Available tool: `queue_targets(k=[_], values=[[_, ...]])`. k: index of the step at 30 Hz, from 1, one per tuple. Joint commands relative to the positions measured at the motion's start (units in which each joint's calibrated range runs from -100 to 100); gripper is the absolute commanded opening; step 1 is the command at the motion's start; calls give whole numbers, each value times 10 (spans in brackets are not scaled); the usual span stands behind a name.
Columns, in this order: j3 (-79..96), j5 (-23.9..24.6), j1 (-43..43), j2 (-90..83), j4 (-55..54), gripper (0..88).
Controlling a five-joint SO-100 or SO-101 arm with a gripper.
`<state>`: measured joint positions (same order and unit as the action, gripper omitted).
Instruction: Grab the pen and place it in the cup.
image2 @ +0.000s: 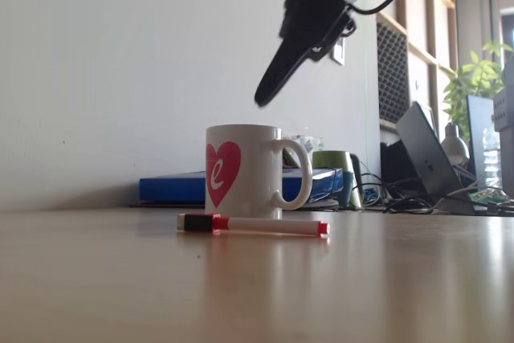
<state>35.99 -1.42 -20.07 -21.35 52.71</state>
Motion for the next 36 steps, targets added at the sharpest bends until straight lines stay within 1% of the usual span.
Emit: queue_targets(k=[1, 10, 14, 18, 23, 36], values=[[-30, 36, -18, 58, -9, 234], [-49, 71, -96, 121, -4, 234], [-56, 100, -121, 157, -9, 234], [-61, 138, -124, 211, -10, 234], [-72, 141, -120, 272, -15, 234], [-90, 141, -124, 289, 6, 226]])
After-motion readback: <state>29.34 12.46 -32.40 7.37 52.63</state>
